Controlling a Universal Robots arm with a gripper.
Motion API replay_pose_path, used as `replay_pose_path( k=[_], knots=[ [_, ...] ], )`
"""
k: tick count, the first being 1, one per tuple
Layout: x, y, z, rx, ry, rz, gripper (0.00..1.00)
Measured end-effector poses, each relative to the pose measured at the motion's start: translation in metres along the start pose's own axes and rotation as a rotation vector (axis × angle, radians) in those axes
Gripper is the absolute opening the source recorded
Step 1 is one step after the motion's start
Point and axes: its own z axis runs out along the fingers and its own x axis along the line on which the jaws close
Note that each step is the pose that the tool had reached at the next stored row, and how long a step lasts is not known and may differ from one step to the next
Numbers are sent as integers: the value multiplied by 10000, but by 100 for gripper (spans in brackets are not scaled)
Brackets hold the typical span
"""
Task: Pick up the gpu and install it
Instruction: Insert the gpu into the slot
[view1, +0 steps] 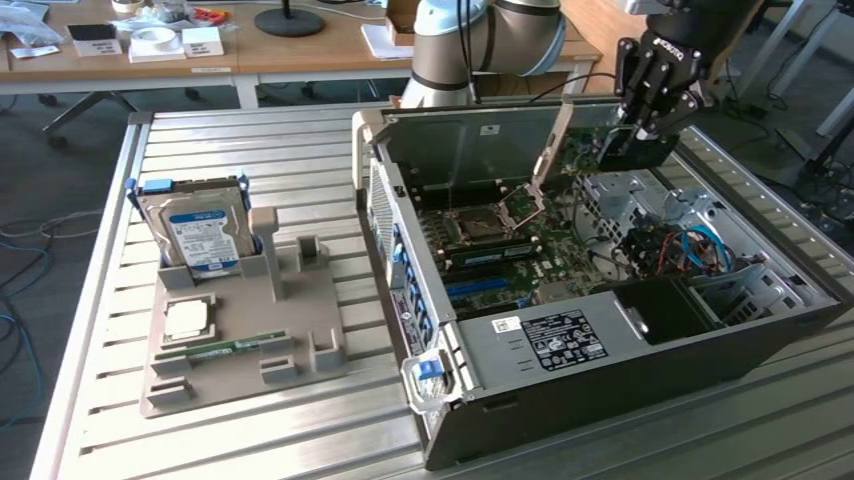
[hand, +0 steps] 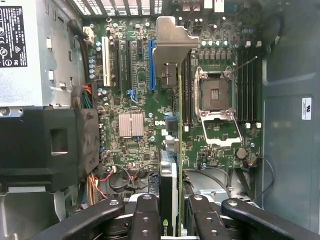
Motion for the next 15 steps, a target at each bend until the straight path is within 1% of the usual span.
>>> replay_pose_path(
  k=[3, 8, 13, 15],
  knots=[
    [0, 21, 4, 1, -6, 0, 27],
    [-1, 116, 8, 2, -2, -2, 27],
    [0, 272, 13, 12, -3, -2, 27],
    [2, 347, 16, 32, -3, -1, 27]
  ],
)
